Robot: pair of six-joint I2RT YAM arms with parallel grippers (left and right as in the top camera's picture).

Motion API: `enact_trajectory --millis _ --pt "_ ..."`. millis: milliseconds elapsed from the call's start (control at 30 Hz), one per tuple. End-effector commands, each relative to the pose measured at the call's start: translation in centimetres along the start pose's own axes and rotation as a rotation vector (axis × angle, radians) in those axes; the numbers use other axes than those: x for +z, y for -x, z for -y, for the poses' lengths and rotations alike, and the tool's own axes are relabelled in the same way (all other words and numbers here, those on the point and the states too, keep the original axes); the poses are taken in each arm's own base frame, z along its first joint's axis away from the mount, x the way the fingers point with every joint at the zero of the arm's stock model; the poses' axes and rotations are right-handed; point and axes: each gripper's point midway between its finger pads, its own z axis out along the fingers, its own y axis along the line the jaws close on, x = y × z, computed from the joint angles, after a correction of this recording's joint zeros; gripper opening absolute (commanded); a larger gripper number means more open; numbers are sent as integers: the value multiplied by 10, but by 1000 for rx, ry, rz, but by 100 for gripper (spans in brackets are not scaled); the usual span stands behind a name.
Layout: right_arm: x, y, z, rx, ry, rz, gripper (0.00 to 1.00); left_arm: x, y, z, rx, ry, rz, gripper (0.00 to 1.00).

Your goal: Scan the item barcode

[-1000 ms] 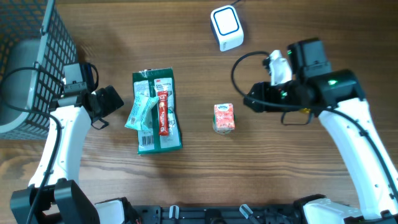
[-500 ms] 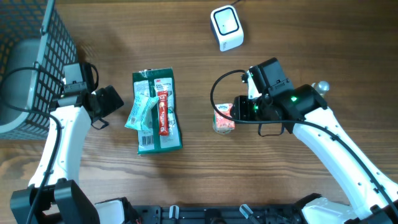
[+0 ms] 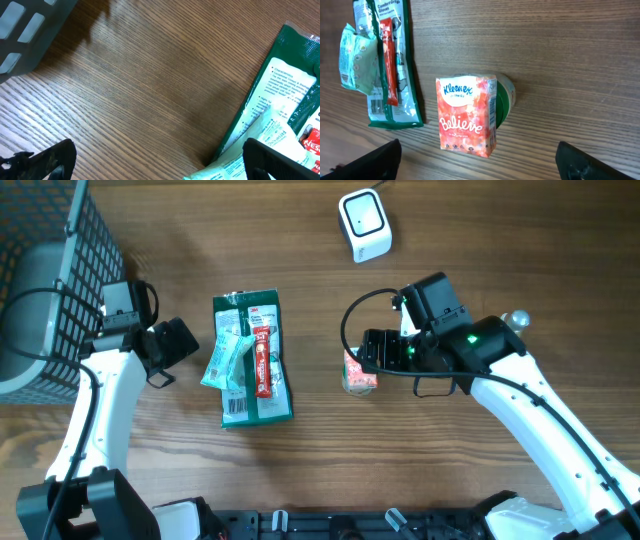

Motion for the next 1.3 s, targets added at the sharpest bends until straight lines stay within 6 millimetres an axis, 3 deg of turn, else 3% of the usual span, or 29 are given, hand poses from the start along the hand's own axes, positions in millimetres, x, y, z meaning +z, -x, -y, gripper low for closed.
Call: enact_trajectory --millis 0,300,367,433,567,633,733,1067,1267 --pt "3 -2 1 31 -10 -3 100 -7 7 2 -7 -15 27 100" --pt "3 -2 -1 28 2 -5 80 -7 7 2 -6 -15 27 100" --pt "4 -5 -6 28 31 -23 66 -7 7 2 -7 -15 27 100" --pt "5 -9 -8 30 46 -39 59 -7 7 2 -7 -15 27 100" --pt "28 -31 -3 42 52 -90 58 -7 7 2 -7 -15 27 100" --pt "35 -36 -11 21 86 -96 57 -7 7 2 -6 -15 27 100" --pt "39 -39 -26 -11 145 -95 44 -7 7 2 -7 -15 27 100" --pt "41 -40 -28 -20 150 -92 44 -7 7 2 -6 -15 27 100" --pt "43 -30 -12 12 57 -35 44 -7 7 2 -6 -15 27 100"
